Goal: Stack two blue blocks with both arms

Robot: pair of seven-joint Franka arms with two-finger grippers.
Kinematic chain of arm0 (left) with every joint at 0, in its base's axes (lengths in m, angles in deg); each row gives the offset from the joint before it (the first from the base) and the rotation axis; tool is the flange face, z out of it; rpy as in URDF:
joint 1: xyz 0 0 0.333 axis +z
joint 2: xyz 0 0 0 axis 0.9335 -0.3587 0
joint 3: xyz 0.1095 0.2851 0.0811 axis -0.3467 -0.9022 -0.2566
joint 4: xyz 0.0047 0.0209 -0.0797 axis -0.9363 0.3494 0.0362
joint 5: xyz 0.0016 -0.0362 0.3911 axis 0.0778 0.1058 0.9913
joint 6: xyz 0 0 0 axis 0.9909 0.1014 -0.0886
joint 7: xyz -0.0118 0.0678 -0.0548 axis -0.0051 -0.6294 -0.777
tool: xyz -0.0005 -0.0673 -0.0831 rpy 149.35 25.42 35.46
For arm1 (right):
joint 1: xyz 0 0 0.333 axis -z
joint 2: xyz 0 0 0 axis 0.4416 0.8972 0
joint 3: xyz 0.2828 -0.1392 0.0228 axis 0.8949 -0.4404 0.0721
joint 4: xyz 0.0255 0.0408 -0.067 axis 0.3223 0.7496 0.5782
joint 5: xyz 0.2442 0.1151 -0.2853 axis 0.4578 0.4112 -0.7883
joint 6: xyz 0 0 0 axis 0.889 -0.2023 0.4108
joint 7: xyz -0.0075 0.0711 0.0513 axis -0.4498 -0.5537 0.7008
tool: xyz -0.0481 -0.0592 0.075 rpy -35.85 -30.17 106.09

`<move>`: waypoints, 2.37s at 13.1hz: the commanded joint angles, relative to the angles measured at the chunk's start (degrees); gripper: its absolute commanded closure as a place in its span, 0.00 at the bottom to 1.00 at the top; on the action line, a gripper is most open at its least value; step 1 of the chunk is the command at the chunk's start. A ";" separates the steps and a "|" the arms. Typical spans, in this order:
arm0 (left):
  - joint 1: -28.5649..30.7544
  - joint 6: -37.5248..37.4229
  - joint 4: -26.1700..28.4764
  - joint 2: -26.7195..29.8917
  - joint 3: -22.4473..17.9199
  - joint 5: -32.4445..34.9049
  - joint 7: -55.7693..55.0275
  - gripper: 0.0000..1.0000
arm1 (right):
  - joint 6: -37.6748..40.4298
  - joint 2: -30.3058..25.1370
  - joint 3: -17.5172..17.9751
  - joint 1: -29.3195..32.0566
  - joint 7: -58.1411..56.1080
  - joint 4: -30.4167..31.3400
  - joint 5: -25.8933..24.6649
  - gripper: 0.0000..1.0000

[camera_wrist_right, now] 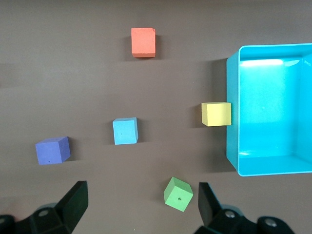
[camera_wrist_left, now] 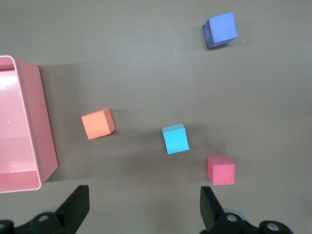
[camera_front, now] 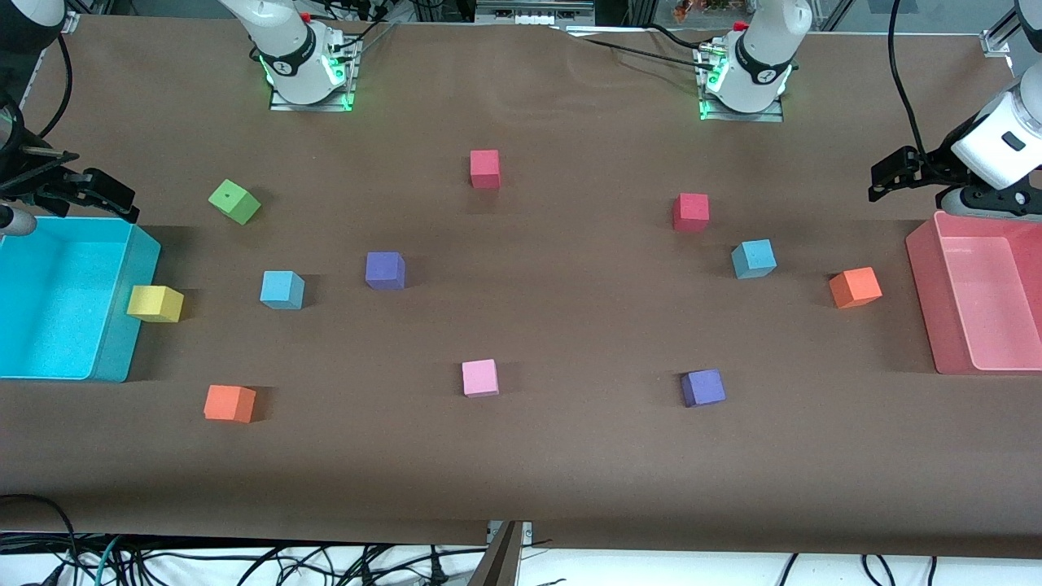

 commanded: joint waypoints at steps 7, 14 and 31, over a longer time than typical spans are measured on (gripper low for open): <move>0.38 -0.89 -1.16 0.25 0.13 -1.03 -0.27 0.00 | 0.65 -0.12 0.33 0.39 -0.35 -0.14 0.53 0.00; 0.47 -0.89 -1.07 0.25 0.13 -1.03 -0.36 0.00 | 0.65 -0.12 0.33 0.39 -0.44 -0.14 0.53 0.00; 0.64 -1.68 -2.04 0.16 2.06 -0.50 -0.62 0.00 | 0.65 -0.12 0.33 0.39 -0.44 -0.05 0.61 0.00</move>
